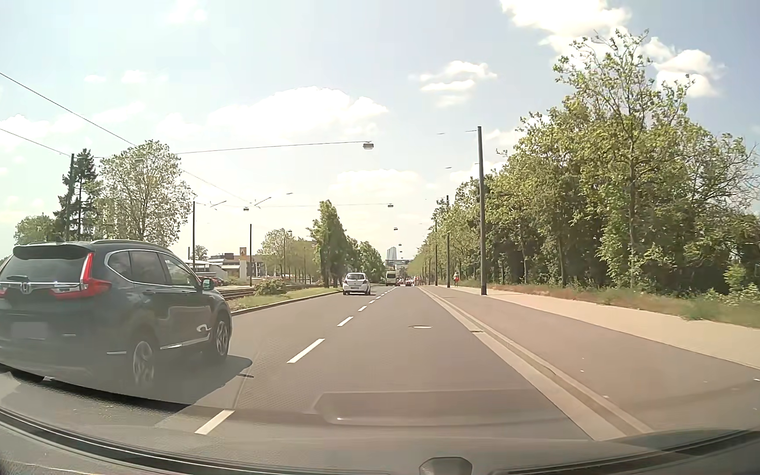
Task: Follow the waypoints while adhering to traffic rules and regulations
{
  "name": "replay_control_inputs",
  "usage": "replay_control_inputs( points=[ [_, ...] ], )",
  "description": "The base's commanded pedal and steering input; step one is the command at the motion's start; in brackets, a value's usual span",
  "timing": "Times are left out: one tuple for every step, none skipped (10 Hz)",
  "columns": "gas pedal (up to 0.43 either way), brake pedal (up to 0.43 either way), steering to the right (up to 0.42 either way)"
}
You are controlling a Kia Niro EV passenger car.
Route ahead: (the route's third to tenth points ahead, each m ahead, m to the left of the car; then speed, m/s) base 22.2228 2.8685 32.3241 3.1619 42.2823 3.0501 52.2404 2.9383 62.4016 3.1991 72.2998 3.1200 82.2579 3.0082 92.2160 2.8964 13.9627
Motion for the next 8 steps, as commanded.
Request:
replay_control_inputs(
  points=[
    [0.130,0.030,0.003],
    [0.130,0.030,0.003],
    [0.130,0.030,0.003],
    [0.110,0.030,0.003],
    [0.079,0.030,0.003],
    [0.067,0.030,0.003],
    [0.047,0.030,0.003],
    [0.047,0.030,0.003]
  ],
)
